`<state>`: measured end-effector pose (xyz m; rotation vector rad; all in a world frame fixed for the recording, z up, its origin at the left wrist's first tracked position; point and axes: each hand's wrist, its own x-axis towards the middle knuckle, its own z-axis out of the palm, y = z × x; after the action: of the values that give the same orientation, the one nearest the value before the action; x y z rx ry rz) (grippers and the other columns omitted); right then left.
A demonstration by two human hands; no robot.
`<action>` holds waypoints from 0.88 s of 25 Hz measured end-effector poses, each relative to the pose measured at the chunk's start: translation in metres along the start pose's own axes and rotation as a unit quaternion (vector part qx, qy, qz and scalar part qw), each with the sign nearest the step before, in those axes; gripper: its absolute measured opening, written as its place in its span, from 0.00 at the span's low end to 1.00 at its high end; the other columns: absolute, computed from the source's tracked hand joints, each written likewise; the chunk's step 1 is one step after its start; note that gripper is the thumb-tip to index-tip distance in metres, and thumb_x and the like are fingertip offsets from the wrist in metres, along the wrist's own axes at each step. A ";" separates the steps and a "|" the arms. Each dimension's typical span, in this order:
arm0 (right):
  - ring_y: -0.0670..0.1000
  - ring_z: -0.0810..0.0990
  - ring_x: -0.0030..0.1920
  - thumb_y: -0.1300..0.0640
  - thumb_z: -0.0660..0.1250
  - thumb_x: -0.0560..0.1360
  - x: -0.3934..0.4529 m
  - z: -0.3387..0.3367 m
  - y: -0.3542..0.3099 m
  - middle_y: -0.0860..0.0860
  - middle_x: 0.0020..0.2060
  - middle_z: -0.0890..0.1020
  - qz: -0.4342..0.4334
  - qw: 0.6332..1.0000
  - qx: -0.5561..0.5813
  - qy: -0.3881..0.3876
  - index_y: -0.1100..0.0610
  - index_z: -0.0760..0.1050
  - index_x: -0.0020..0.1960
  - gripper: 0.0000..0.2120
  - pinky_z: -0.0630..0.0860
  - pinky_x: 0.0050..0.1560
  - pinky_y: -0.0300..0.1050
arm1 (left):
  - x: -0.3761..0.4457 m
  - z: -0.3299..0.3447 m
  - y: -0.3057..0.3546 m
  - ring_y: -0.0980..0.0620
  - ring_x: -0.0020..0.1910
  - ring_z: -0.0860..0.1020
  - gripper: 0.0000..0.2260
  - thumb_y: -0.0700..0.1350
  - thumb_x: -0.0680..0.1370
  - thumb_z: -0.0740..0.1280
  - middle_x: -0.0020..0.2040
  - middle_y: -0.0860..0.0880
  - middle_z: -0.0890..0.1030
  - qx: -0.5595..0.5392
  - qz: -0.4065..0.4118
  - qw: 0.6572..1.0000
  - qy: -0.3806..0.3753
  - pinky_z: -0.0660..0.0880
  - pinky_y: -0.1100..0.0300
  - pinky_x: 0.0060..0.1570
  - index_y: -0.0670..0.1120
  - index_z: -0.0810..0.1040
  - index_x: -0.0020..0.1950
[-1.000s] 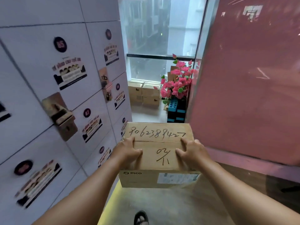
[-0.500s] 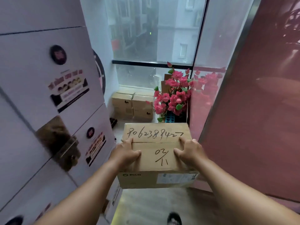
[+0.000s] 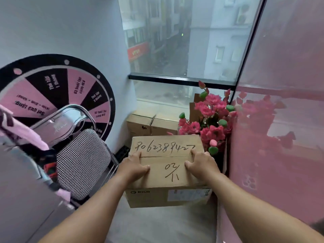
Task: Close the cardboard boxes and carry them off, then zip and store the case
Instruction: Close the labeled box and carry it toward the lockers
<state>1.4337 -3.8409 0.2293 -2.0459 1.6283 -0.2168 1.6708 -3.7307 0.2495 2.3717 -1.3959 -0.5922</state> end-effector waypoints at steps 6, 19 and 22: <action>0.61 0.75 0.59 0.44 0.66 0.75 0.174 0.009 -0.050 0.59 0.58 0.77 -0.025 0.999 -0.005 -0.021 0.49 0.72 0.69 0.24 0.74 0.63 0.56 | 0.168 -0.019 -0.003 0.45 0.62 0.77 0.30 0.55 0.71 0.70 0.65 0.46 0.78 -0.025 -0.035 0.999 -0.011 0.75 0.55 0.59 0.49 0.70 0.71; 0.54 0.79 0.51 0.49 0.68 0.72 0.518 0.004 -0.161 0.53 0.56 0.82 -0.061 0.996 -0.013 -0.069 0.51 0.76 0.64 0.21 0.79 0.54 0.49 | 0.518 -0.088 -0.009 0.47 0.62 0.76 0.31 0.54 0.71 0.71 0.66 0.48 0.77 -0.052 -0.078 0.995 -0.020 0.71 0.61 0.55 0.52 0.68 0.74; 0.57 0.80 0.56 0.47 0.66 0.71 0.596 0.017 -0.175 0.55 0.59 0.81 -0.062 0.994 -0.013 -0.095 0.50 0.75 0.65 0.23 0.78 0.59 0.54 | 0.592 -0.093 -0.013 0.47 0.64 0.75 0.34 0.55 0.71 0.71 0.67 0.49 0.77 -0.034 -0.092 0.995 -0.016 0.72 0.57 0.60 0.52 0.67 0.75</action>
<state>1.7520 -4.3731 0.1876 -2.1196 1.3997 -0.0421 1.9849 -4.2403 0.2130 2.4624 -1.1559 -0.7174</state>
